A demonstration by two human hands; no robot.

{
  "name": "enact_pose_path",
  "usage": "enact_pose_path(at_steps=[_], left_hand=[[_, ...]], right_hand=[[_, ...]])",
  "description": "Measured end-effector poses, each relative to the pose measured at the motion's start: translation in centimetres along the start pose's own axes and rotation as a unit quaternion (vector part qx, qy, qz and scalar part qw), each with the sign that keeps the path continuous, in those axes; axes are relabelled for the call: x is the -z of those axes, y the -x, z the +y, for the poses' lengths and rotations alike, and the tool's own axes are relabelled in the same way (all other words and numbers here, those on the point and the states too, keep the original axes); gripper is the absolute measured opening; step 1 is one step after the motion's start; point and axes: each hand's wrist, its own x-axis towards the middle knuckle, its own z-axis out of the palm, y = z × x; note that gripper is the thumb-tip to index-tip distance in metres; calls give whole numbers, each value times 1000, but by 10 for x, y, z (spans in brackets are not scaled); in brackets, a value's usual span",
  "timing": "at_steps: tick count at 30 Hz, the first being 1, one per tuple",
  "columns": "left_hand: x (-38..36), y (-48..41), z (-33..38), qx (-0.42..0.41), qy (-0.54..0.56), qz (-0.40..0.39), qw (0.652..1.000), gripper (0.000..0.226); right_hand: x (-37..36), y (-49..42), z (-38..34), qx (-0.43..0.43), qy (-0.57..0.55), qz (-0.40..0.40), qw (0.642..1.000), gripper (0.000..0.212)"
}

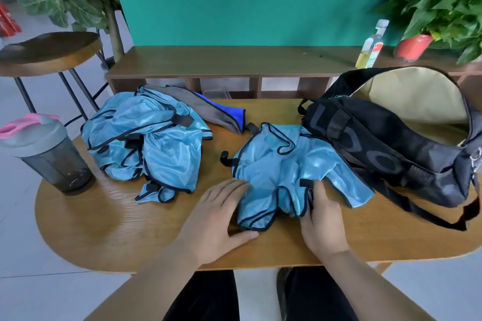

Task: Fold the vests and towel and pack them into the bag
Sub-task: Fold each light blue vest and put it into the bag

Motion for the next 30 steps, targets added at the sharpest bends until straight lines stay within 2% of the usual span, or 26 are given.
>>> enact_pose_path(at_steps=[2, 4, 5, 6, 7, 9, 10, 11, 12, 14, 16, 18, 19, 20, 22, 24, 26, 28, 30], left_hand=[[-4, 0, -1, -30, -6, -4, 1000, 72], [-6, 3, -5, -51, 10, 14, 999, 39], [-6, 4, -8, -27, 47, 32, 998, 29], [-3, 4, -9, 30, 110, 52, 992, 24], [3, 4, -11, 112, 196, 72, 972, 21], [13, 3, -14, 269, 373, 123, 879, 21], [18, 2, -15, 319, 424, 141, 836, 21], [20, 1, -15, 345, 449, 146, 811, 21], [22, -1, -13, 357, 458, 142, 802, 21], [23, -4, -8, 362, 465, 138, 796, 20], [21, -8, -4, 365, 464, 146, 794, 21], [19, -15, -1, 375, 452, 151, 795, 20], [18, -18, 0, 380, 440, 151, 800, 19], [17, -20, 2, 381, 425, 149, 807, 18], [14, -21, 5, 368, 405, 140, 825, 17], [11, -20, 4, 348, 375, 110, 852, 15], [10, -19, 2, 329, 345, 82, 876, 16], [7, -17, -1, 319, 324, 80, 887, 23], [2, -14, -4, 318, 309, 115, 889, 30]], right_hand=[[-2, 0, -6, 2, -22, -8, 1000, 16], [1, -6, -7, -40, -64, 0, 997, 5], [4, -9, -6, -78, -95, 17, 992, 6], [8, -12, -5, -119, -127, 41, 984, 6], [10, -13, -3, -156, -152, 60, 974, 5], [12, -16, -1, -205, -177, 79, 959, 3], [12, -16, -1, -216, -177, 82, 957, 8], [11, -16, -1, -226, -176, 88, 954, 12], [11, -17, -2, -235, -172, 100, 951, 16], [10, -18, -4, -249, -164, 130, 946, 26], [6, -17, -2, -232, -112, 141, 956, 48], [-1, -15, 1, -163, 35, 132, 977, 71], [-5, -14, 3, -108, 98, 125, 981, 75], [-7, -14, 4, -37, 142, 107, 983, 73], [-13, -14, 5, 108, 178, 48, 977, 55], [-20, -12, 6, 183, 165, 9, 969, 30], [-22, -13, 5, 147, 122, 8, 981, 13], [-16, -15, 1, 27, 50, 30, 998, 12], [-3, -16, 0, -94, -41, 77, 992, 15]])
